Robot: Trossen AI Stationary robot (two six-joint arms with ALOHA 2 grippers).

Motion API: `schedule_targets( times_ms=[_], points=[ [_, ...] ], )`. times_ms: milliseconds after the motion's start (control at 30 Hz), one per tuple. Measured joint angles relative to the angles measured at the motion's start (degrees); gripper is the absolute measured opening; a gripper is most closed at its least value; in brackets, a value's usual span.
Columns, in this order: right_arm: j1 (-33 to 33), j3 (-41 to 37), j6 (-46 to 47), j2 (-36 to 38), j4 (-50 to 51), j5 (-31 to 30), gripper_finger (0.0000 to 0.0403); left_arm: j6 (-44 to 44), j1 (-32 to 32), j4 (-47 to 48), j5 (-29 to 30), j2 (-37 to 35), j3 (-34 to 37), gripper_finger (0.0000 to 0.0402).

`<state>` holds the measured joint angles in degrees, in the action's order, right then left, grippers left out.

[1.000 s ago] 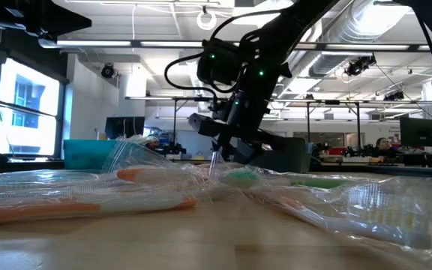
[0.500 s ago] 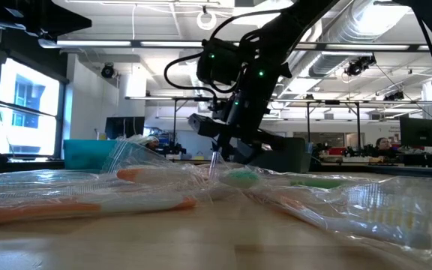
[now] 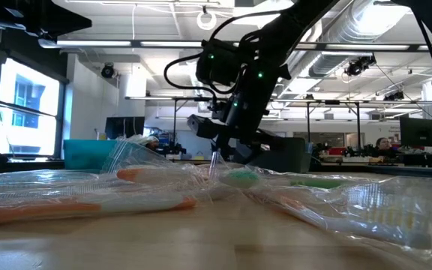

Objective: Pick & Place Toothbrushes
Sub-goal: Put the blue toothbrush into the light gray bin

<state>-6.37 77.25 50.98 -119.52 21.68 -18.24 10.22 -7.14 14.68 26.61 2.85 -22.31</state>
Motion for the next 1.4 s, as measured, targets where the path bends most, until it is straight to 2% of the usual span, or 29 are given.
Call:
schedule_targets(
  times_ms=[200,533,700,967,1167,1400],
  points=[
    [0.0,0.0,0.0,0.0,0.14,-0.24,0.0142,0.0,0.0,0.0,0.0,0.0,0.0,0.0],
    [-0.07,-0.04,-0.51,0.0,0.45,-0.56,0.0055,0.0,0.0,0.01,0.0,0.0,0.0,0.0],
    [-0.07,-0.04,-1.79,0.0,0.36,-0.5,0.0023,-0.01,-0.02,0.0,0.0,0.0,0.0,0.0],
    [-0.04,-0.04,-3.23,0.0,0.29,-0.35,0.003,0.0,0.0,0.02,0.0,0.0,0.0,0.0],
    [-0.04,-0.04,-4.65,0.0,0.24,-0.1,0.0014,-0.01,0.0,0.0,0.02,0.0,0.0,0.0],
    [-0.04,-0.04,-5.84,0.13,0.21,0.76,0.0018,0.0,-0.02,0.01,0.01,0.0,0.0,0.0]
  ],
)
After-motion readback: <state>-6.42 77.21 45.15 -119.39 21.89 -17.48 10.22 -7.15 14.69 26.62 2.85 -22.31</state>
